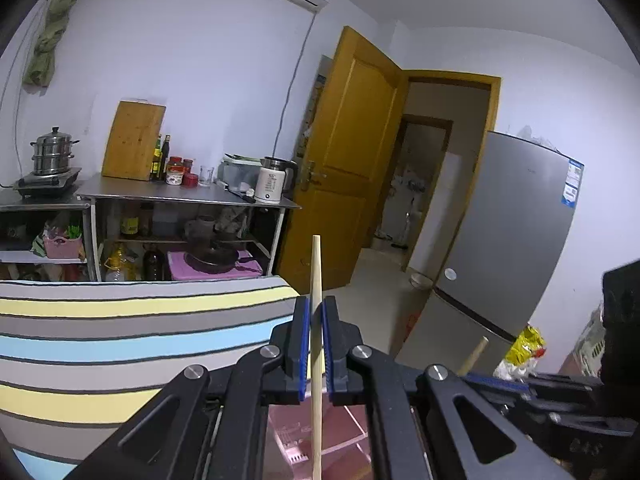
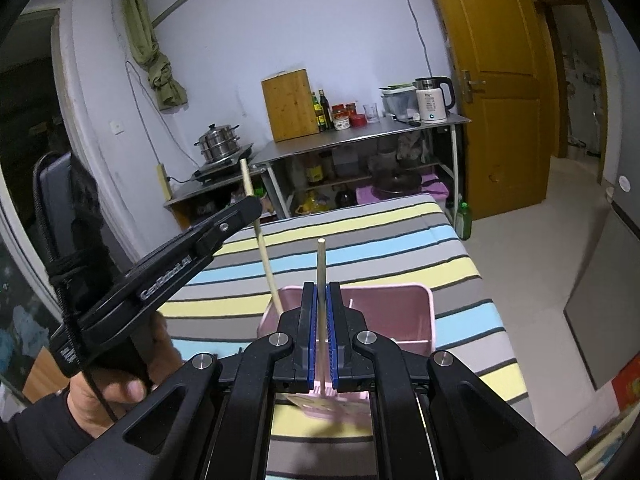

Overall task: Organize utensils
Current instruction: 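Lift and carry both wooden chopsticks over the pink utensil holder with both tools, then lower the wooden chopsticks into the holder and open both tools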

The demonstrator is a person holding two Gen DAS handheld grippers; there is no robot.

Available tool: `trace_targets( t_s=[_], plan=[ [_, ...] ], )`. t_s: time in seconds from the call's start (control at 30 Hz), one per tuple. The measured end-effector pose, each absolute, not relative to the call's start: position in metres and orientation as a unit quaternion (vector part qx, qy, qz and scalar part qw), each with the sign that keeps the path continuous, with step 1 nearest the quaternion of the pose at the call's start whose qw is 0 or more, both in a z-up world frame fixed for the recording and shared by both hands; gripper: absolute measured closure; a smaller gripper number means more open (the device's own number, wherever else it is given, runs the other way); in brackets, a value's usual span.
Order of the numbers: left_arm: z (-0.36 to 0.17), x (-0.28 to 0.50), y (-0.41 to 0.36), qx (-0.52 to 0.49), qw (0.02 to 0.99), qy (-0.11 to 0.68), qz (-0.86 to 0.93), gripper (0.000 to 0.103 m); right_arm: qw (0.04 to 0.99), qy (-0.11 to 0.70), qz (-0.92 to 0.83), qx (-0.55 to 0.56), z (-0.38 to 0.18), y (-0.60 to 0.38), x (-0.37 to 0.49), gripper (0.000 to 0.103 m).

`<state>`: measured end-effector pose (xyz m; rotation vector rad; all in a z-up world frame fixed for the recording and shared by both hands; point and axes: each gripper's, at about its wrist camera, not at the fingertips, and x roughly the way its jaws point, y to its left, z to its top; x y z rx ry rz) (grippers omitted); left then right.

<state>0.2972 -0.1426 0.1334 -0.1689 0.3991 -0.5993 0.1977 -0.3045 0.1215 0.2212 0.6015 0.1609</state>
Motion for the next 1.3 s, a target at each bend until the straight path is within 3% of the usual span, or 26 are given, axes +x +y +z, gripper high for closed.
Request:
trace_targets(
  t_s=[0.43,0.5,0.6,0.7,1.0,1.3],
  plan=[
    [0.110,0.257,-0.120,-0.048,0.927,0.232,-0.291,0.097,0.931,0.342,0.045,0.118,0.084,-0.304,0.206,0.098],
    [0.111,0.252,-0.115,-0.045,0.928,0.231,-0.289,0.091,0.932,0.339,0.040,0.122,0.085,-0.307,0.204,0.097],
    [0.114,0.242,-0.105,-0.048,0.929,0.229,-0.287,0.078,0.937,0.327,0.032,0.121,0.090,-0.309,0.195,0.089],
    [0.120,0.232,-0.091,-0.057,0.931,0.225,-0.280,0.071,0.942,0.314,0.026,0.115,0.099,-0.309,0.184,0.078],
    [0.111,0.187,-0.034,-0.068,0.944,0.238,-0.219,0.070,0.954,0.279,0.047,0.098,0.113,-0.284,0.138,0.074],
    [0.064,0.154,0.013,-0.080,0.940,0.294,-0.156,0.070,0.942,0.309,0.097,0.087,0.081,-0.245,0.122,0.074]
  ],
)
